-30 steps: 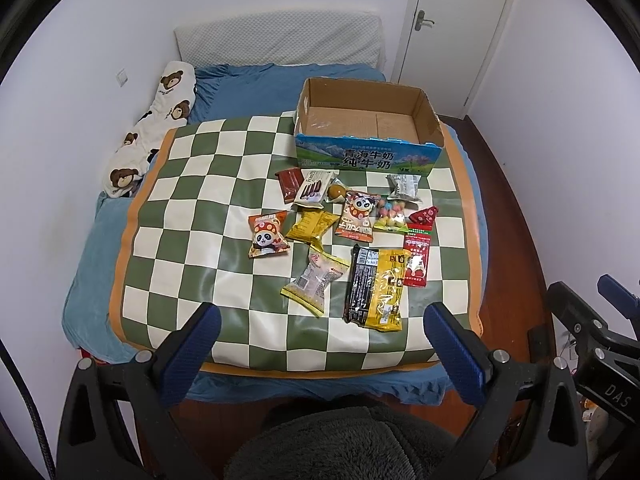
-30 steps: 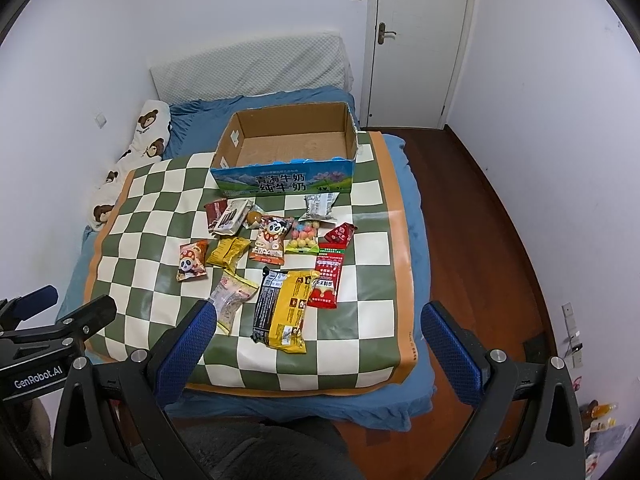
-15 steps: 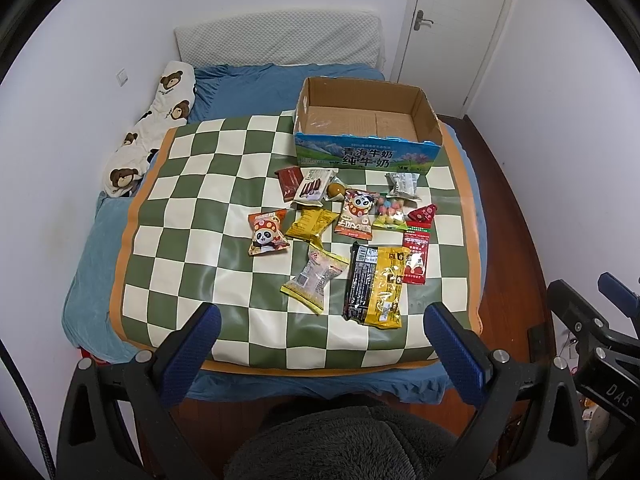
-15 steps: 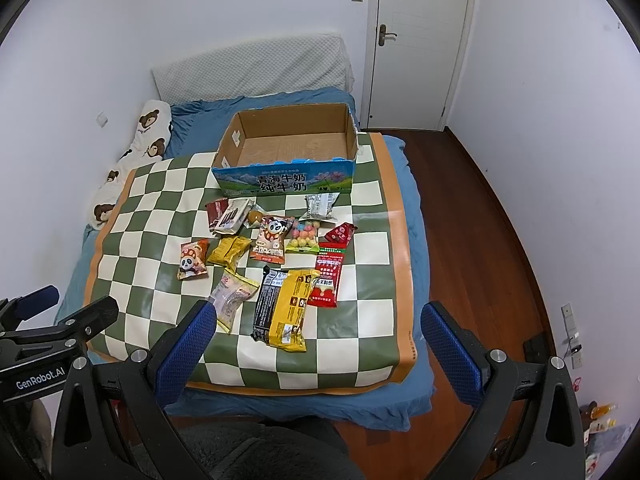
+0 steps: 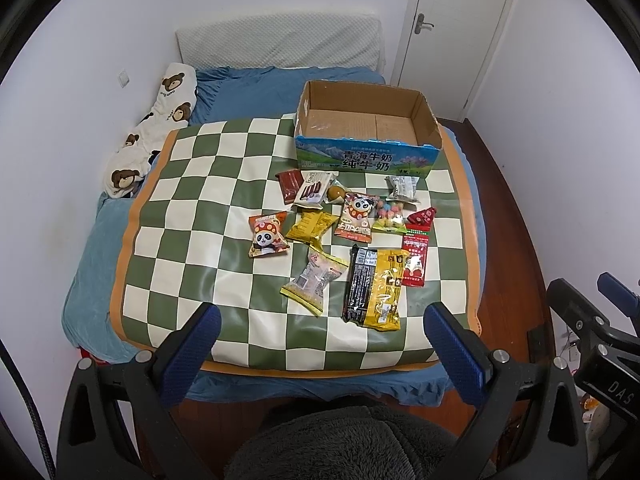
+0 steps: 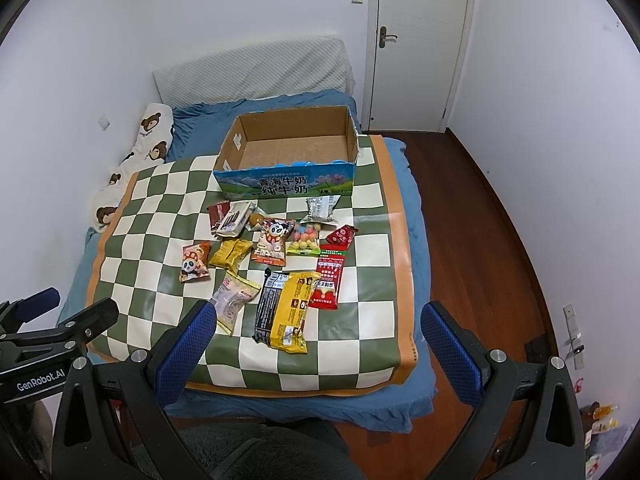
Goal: Organize snacks
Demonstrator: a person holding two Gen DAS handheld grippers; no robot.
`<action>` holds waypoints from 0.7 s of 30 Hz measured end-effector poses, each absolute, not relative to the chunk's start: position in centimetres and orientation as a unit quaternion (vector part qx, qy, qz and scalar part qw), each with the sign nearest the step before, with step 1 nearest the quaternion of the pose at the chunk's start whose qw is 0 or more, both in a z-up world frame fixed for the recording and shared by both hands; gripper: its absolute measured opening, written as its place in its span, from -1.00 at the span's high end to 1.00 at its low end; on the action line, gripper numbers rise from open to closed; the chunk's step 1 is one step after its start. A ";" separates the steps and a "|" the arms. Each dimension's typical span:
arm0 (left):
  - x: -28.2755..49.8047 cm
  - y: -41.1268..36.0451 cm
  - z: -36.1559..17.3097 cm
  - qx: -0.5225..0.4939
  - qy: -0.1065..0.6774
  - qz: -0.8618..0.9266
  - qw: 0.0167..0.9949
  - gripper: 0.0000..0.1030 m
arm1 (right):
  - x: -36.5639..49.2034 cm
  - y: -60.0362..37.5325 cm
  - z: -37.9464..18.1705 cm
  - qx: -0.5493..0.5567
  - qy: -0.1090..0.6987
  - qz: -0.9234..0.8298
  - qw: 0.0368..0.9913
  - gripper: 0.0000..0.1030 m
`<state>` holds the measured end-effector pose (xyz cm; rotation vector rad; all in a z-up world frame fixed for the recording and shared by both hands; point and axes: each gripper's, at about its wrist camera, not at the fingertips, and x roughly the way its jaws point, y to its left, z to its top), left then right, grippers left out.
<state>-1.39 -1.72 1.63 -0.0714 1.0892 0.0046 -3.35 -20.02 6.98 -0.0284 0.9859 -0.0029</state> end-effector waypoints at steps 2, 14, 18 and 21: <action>-1.4 -1.7 1.7 -0.033 0.518 0.002 0.854 -1.00 | -3.2 -20.1 7.0 -0.011 0.473 0.001 0.881 -1.00; -1.5 -1.8 1.7 -0.037 0.520 -0.001 0.853 -1.00 | -3.0 -20.2 6.5 -0.001 0.475 0.009 0.880 -1.00; -0.7 -2.0 1.4 -0.040 0.514 -0.004 0.857 -1.00 | -2.4 -20.3 5.7 0.013 0.482 0.009 0.876 -1.00; 1.1 -1.3 0.1 -0.026 0.508 0.007 0.861 -1.00 | -1.0 -20.9 3.2 0.033 0.496 0.008 0.867 -1.00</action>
